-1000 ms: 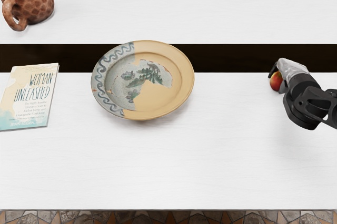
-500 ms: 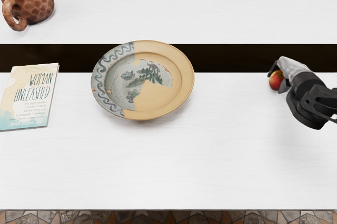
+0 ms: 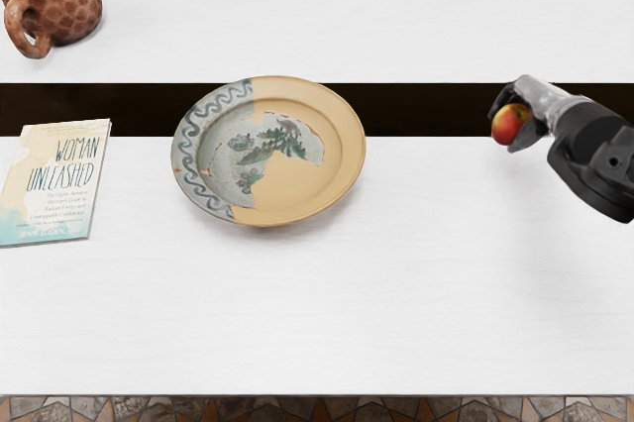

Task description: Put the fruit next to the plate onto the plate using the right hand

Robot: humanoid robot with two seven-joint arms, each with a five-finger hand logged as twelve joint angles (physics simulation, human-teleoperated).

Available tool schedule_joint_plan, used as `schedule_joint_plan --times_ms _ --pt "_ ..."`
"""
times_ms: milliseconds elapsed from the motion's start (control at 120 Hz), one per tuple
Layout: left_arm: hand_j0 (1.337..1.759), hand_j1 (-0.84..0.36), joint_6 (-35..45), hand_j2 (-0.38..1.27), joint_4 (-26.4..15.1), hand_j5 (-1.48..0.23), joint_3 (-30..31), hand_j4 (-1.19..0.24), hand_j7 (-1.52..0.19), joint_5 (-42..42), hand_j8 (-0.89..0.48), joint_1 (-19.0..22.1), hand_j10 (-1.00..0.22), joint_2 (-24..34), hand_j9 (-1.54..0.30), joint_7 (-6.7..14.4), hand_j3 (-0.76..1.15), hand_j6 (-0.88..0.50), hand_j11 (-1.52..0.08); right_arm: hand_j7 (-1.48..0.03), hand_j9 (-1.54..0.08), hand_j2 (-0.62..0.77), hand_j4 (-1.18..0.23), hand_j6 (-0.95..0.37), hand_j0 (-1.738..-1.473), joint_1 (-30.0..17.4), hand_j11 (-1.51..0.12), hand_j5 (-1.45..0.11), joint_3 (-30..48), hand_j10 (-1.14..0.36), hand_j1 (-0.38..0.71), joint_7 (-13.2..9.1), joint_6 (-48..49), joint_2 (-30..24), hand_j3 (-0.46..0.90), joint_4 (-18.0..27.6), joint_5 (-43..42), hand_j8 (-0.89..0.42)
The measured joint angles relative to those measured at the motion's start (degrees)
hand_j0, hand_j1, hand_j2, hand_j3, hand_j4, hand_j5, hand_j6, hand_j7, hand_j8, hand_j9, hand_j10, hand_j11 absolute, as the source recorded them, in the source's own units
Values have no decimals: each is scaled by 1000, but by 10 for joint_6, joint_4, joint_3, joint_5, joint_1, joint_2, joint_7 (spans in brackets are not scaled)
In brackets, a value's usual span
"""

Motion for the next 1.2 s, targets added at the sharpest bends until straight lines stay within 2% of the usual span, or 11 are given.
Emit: schedule_joint_plan --times_ms 267,483,800,1033,1200 --pt "1658 339 0 1 0 -11 -1 -8 -11 0 -8 7 -8 0 -11 0 0 -8 -11 -923 -948 108 -531 -329 -1649 58 -939 -968 -1 -649 287 0 16 -4 0 26 47 -326" --pt "1658 339 0 1 -2 -11 -5 -8 -11 0 -8 42 -8 0 -11 0 0 -8 -11 -932 -968 119 -511 -315 -1650 95 -958 -991 -4 -631 298 0 19 20 0 39 84 -306" --pt "1658 339 0 1 -4 -11 -61 -8 -11 0 -8 77 -8 11 -11 0 0 -8 -11 -943 -982 119 -496 -303 -1651 127 -973 -1011 -5 -621 305 0 17 71 0 41 116 -294" --pt "1658 339 0 2 -1 -11 -75 -9 -11 0 -9 61 -9 0 -11 0 0 -9 -11 -960 -1001 119 -489 -294 -1650 134 -991 -1030 -3 -615 304 0 9 124 0 30 130 -286" --pt "1658 339 0 2 0 -11 -73 -9 -11 0 -9 61 -8 0 -11 0 0 -9 -11 -967 -1008 120 -482 -290 -1649 158 -997 -1039 -3 -611 305 0 7 187 0 -2 160 -281"
